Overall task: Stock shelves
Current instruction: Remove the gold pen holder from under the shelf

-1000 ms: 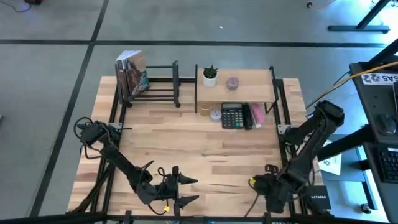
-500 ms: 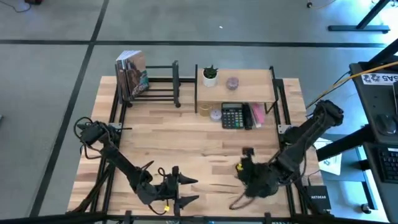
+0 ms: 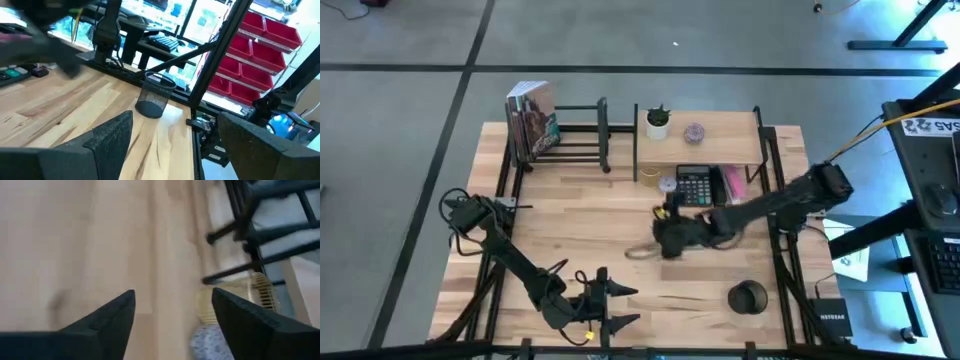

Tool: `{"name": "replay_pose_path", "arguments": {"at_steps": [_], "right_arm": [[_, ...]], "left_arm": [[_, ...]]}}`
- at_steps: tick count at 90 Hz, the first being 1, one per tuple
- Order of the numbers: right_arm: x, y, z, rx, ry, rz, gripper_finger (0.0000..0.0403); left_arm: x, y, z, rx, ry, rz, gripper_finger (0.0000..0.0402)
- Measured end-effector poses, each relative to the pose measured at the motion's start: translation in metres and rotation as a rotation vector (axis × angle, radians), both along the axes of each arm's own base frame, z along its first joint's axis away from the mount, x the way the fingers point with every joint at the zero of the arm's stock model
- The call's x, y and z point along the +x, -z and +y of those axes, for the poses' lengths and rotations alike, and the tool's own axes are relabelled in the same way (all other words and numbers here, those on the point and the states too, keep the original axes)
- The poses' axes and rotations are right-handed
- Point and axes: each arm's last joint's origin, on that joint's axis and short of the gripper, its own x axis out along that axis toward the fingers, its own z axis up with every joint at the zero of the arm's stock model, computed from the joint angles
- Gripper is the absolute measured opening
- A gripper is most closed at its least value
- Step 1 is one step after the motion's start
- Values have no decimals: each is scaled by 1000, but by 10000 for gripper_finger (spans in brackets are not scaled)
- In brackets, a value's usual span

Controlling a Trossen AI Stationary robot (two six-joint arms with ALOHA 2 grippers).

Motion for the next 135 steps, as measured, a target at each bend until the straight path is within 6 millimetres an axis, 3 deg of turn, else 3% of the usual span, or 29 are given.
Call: {"name": "replay_pose_path", "arguments": {"at_steps": [18,31,48,74,135], "right_arm": [[18,25,-38,-27,112,32,252],[24,35,-52,-75,176,31,241],[28,35,-60,-111,178,15,233],[28,35,-89,-109,270,12,232],[29,41,-93,77,145,44,232]], "left_arm": [[0,0,0,2,1,2,276],[0,1,0,5,1,5,276],[0,2,0,8,0,13,276],[0,2,0,0,0,13,276],[0,2,0,-9,1,11,276]]}}
